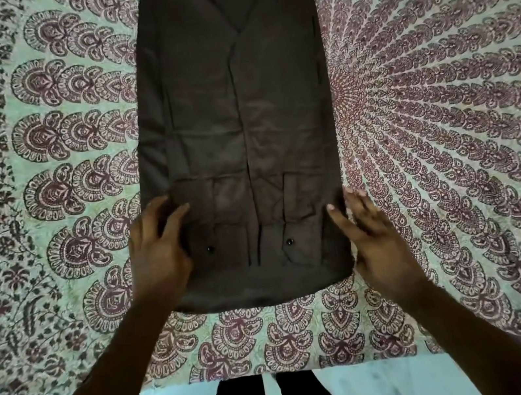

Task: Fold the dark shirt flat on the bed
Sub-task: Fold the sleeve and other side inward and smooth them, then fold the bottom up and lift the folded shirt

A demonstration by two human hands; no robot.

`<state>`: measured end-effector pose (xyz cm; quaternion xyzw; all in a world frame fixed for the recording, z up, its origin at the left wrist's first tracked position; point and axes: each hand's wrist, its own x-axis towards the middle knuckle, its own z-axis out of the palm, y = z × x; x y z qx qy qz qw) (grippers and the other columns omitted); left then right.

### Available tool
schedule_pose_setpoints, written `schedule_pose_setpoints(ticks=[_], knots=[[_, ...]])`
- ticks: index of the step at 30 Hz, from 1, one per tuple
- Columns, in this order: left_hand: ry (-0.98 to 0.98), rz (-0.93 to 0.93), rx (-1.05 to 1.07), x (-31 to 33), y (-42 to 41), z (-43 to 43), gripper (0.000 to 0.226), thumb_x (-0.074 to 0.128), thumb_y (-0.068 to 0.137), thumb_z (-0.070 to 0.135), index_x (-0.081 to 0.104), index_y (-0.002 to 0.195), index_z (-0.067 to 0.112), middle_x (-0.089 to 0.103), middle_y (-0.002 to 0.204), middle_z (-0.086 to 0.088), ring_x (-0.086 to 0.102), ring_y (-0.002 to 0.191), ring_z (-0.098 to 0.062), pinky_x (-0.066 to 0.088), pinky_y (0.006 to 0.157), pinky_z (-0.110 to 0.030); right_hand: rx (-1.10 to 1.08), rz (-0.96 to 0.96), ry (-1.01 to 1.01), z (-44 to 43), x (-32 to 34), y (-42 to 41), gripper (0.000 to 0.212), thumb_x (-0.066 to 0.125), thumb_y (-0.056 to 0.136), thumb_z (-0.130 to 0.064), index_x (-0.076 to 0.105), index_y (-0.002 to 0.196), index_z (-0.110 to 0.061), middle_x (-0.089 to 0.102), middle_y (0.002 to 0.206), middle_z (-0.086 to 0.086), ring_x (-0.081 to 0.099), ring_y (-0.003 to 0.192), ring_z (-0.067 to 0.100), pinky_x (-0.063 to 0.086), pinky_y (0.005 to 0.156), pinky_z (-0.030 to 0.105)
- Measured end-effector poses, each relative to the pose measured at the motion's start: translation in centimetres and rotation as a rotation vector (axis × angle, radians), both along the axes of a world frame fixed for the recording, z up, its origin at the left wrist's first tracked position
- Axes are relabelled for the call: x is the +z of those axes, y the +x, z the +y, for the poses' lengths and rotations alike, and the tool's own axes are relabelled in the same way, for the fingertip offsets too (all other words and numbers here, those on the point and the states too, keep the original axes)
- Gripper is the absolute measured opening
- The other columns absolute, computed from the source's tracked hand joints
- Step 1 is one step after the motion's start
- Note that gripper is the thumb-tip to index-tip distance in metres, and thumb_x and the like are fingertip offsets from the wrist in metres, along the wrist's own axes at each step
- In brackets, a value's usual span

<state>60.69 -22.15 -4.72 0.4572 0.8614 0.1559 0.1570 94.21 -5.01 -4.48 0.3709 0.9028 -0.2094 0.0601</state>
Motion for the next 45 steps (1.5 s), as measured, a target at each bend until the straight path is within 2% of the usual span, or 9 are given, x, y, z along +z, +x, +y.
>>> schedule_pose_setpoints(ticks=[3,7,13,19,25,32,35,40,45], knots=[[-0.102,0.023,-0.023,0.2,-3.1,-4.5,0.078,0.058,0.076,-0.005,0.054,0.149,0.019,0.033,0.161,-0.015,0.036,0.132,-0.05,0.046,0.1,-0.069,0.11,-0.073,-0.039,1.1,-0.1,1.5,0.098,0.065,0.089,-0.006,0.013,0.166,-0.035,-0.006,0.175,0.01,-0.003,0.16,0.038,0.028,0.122,0.066],[-0.19,0.095,-0.347,0.4,-6.5,-6.6,0.071,0.048,0.09,0.021,0.039,0.16,0.021,0.027,0.168,-0.017,0.043,0.138,-0.048,0.04,0.107,-0.062,0.35,-0.131,0.031,3.1,0.7,1.4,0.086,0.063,0.096,-0.028,0.012,0.165,-0.04,-0.009,0.175,0.008,0.001,0.161,0.036,0.028,0.121,0.064],[-0.31,0.26,-0.701,0.5,-7.6,-5.7,0.123,0.075,0.048,-0.014,0.045,0.153,0.041,0.029,0.171,-0.009,0.048,0.13,-0.049,0.045,0.088,-0.058,0.558,-0.133,0.143,4.7,0.9,-0.9,0.095,0.063,0.086,-0.018,0.016,0.165,-0.04,0.0,0.175,0.01,0.006,0.161,0.036,0.025,0.124,0.062],[-0.223,0.285,-0.732,1.5,-9.0,-3.1,0.087,0.059,0.084,0.007,0.038,0.155,0.052,0.02,0.173,-0.012,0.044,0.13,-0.052,0.043,0.094,-0.063,0.586,-0.098,0.12,3.7,-0.2,-2.2,0.088,0.066,0.082,-0.021,0.031,0.162,-0.035,0.012,0.174,0.009,0.013,0.161,0.031,0.025,0.125,0.059],[-0.29,0.078,-0.817,1.5,-8.4,0.3,0.096,0.096,0.047,0.013,0.067,0.132,0.047,0.034,0.167,-0.012,0.04,0.139,-0.043,0.034,0.102,-0.061,0.403,0.035,0.047,2.4,-0.3,-3.0,0.087,0.081,0.068,-0.013,0.053,0.148,-0.03,0.032,0.169,0.003,0.035,0.154,0.027,0.029,0.117,0.056],[0.027,-0.354,-0.544,2.4,-8.2,4.2,0.053,0.049,0.067,0.008,0.077,0.101,0.037,0.071,0.12,0.014,0.06,0.122,-0.008,0.043,0.1,-0.059,-0.027,0.227,-0.185,3.0,1.0,-5.5,0.053,0.073,0.072,-0.01,0.072,0.12,-0.03,0.071,0.13,-0.011,0.067,0.123,0.014,0.046,0.102,0.05],[0.104,-0.649,-0.17,3.1,-9.6,6.4,0.086,0.057,0.085,-0.02,0.073,0.088,0.065,0.072,0.086,0.035,0.067,0.088,0.013,0.056,0.083,-0.018,-0.338,0.451,-0.431,4.6,2.8,-6.8,0.035,0.062,0.085,0.006,0.075,0.107,-0.017,0.079,0.098,-0.013,0.073,0.093,0.003,0.059,0.076,0.025],[0.169,-0.761,0.234,3.1,-10.8,10.6,0.033,0.071,0.091,-0.003,0.067,0.077,0.027,0.066,0.055,0.028,0.064,0.056,0.007,0.046,0.053,-0.007,-0.638,0.681,-0.404,9.8,3.3,-11.0,0.02,0.066,0.091,0.007,0.074,0.106,-0.004,0.076,0.088,-0.006,0.069,0.085,0.007,0.06,0.077,0.036],[0.033,-0.759,0.388,1.4,-12.8,13.2,0.022,0.074,0.095,0.015,0.068,0.075,0.014,0.071,0.079,-0.002,0.063,0.077,-0.018,0.05,0.081,-0.032,-0.781,0.546,-0.331,14.4,-0.5,-14.5,0.006,0.076,0.092,-0.013,0.071,0.093,-0.01,0.074,0.089,0.006,0.069,0.082,0.018,0.054,0.079,0.035]])
